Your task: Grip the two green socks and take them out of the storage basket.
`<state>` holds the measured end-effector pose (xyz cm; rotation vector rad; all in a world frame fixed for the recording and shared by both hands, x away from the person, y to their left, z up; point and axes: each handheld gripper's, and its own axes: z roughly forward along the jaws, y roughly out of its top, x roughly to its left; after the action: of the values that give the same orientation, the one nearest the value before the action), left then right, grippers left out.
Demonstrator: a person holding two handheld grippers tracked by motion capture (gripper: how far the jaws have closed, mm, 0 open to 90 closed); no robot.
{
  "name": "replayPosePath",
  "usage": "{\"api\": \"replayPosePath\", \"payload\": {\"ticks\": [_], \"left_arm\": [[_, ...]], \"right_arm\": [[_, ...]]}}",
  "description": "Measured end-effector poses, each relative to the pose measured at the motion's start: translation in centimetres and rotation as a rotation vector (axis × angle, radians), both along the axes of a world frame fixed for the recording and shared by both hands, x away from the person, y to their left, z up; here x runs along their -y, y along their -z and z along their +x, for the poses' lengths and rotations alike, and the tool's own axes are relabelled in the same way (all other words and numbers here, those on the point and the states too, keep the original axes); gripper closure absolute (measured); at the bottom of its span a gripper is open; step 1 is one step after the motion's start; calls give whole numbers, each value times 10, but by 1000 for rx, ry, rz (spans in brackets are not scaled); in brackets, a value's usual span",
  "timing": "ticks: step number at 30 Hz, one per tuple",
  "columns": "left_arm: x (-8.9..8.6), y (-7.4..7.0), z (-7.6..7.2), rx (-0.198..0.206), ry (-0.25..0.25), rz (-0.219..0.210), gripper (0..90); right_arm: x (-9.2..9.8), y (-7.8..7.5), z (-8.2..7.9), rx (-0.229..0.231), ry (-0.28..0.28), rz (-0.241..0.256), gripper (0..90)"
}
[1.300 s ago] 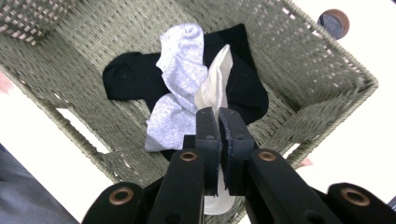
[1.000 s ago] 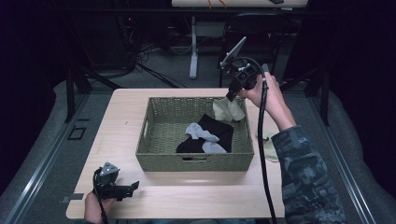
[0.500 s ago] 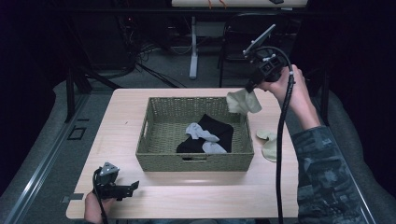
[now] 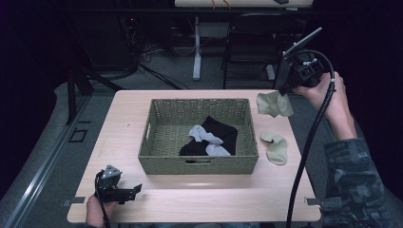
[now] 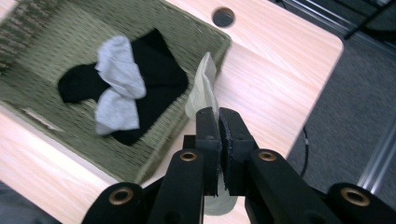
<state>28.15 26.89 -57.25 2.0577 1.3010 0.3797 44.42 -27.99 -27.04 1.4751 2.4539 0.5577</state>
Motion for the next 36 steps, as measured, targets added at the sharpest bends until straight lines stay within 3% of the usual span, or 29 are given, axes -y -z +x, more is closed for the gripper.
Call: {"api": "replayPosePath", "payload": {"ticks": [3, 8, 14, 15, 16, 17, 18, 19, 24, 25, 29, 32, 33, 36], "left_arm": [[0, 0, 0, 1, 0, 1, 20], [0, 0, 0, -1, -4, 4, 19], [1, 1, 1, -2, 1, 4, 18], [1, 1, 1, -2, 1, 4, 17], [1, 1, 1, -2, 1, 4, 17], [1, 1, 1, -1, 1, 5, 17], [1, 1, 1, -1, 1, 5, 17], [1, 1, 1, -1, 0, 6, 17], [1, 1, 1, -5, 7, 9, 17], [1, 1, 1, -5, 7, 9, 17], [0, 1, 1, -5, 3, 1, 17], [1, 1, 0, -2, 5, -2, 16], [1, 0, 0, -1, 6, 1, 15], [0, 1, 1, -3, 7, -2, 15]], "right_arm": [[7, 7, -1, -9, 14, -2, 872], [25, 38, -1, -25, 62, -2, 872], [41, 85, 3, -79, 95, -8, 872], [41, 85, 3, -79, 95, -8, 872], [47, 104, 4, -96, 106, 11, 872], [48, 111, 5, -101, 111, 14, 872], [48, 111, 5, -101, 111, 14, 872], [51, 129, 6, -124, 112, 30, 873], [51, 173, 10, -191, 115, 62, 873], [51, 173, 10, -191, 115, 62, 873], [47, 212, 11, -220, 137, 85, 873], [47, 224, 11, -240, 129, 92, 872], [45, 236, 11, -246, 143, 101, 872], [47, 244, 11, -257, 136, 116, 858]]}}
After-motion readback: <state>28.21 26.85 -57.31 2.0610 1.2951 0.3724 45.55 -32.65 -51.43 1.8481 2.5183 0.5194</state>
